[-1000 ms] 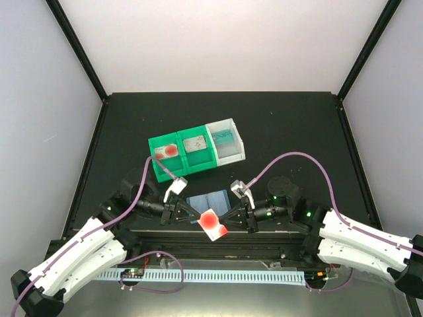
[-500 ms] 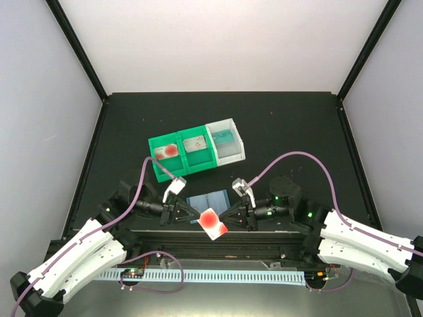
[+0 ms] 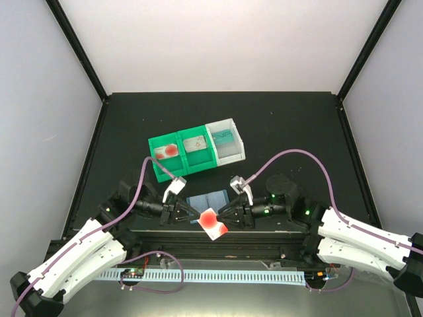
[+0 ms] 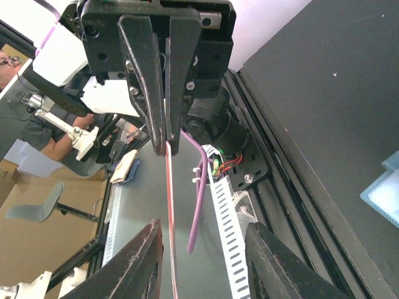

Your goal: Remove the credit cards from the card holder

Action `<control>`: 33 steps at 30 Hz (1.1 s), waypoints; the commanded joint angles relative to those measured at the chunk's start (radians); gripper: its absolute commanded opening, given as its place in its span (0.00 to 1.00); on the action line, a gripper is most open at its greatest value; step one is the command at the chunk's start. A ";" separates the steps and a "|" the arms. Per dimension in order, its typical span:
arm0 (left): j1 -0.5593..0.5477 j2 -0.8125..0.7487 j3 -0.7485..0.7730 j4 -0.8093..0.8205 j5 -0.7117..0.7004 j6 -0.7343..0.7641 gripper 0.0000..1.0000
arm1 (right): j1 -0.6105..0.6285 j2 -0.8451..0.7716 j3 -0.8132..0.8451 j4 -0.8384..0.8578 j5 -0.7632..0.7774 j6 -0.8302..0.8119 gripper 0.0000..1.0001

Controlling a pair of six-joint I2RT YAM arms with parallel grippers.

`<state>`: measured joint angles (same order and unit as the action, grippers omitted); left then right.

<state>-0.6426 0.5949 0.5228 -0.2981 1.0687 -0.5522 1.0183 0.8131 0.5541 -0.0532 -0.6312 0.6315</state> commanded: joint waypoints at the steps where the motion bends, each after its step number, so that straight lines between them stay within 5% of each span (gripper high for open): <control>1: 0.003 -0.001 0.006 0.031 0.038 0.022 0.02 | -0.004 0.064 0.077 -0.006 -0.025 -0.036 0.39; 11: 0.004 0.005 0.006 0.021 0.050 0.041 0.02 | -0.004 0.204 0.168 -0.012 -0.106 -0.063 0.36; 17: 0.005 0.004 0.014 0.005 0.036 0.045 0.02 | -0.005 0.189 0.160 0.010 -0.083 -0.053 0.02; 23: 0.007 -0.025 0.065 -0.040 -0.253 -0.079 0.43 | -0.004 0.125 0.104 0.134 0.170 0.124 0.01; 29: 0.006 -0.145 -0.107 0.377 -0.403 -0.476 0.53 | -0.004 0.149 0.042 0.440 0.487 0.446 0.01; 33: 0.006 -0.159 -0.147 0.430 -0.458 -0.514 0.54 | -0.003 0.164 0.010 0.547 0.603 0.562 0.01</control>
<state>-0.6369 0.4435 0.4000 -0.0280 0.7204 -0.9230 1.0183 0.9707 0.5964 0.2882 -0.2302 1.0134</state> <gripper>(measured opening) 0.533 0.015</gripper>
